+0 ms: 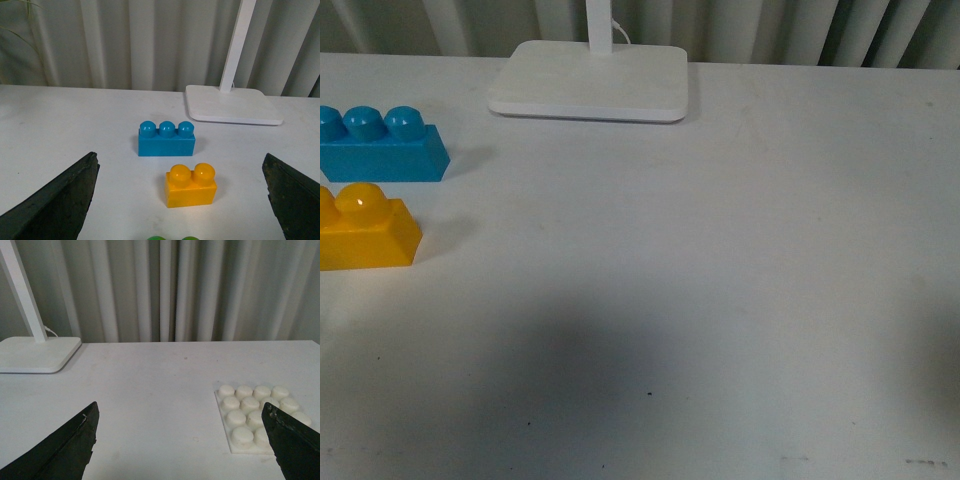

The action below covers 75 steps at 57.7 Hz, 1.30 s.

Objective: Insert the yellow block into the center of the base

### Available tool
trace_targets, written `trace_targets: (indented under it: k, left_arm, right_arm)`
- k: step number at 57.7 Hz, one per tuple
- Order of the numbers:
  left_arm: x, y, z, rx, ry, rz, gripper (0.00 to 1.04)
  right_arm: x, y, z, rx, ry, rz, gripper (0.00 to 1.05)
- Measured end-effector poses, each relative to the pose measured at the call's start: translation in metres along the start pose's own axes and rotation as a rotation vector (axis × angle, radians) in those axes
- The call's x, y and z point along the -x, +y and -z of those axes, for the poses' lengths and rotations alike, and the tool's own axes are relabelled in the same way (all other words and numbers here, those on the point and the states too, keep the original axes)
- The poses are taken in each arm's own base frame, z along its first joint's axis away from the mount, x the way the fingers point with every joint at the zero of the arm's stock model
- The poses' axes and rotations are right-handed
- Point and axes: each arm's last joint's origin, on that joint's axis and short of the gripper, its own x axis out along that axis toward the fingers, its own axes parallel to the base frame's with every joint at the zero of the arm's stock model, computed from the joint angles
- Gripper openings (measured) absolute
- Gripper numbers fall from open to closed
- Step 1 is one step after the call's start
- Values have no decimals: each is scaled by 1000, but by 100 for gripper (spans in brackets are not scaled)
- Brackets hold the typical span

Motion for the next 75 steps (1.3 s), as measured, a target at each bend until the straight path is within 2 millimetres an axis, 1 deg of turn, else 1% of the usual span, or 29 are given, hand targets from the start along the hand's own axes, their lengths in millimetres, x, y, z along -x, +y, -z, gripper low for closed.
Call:
trace_targets:
  k: [75]
  left_arm:
    - [0,0,0,0,0,0,98]
  right_arm:
    - [0,0,0,0,0,0,96]
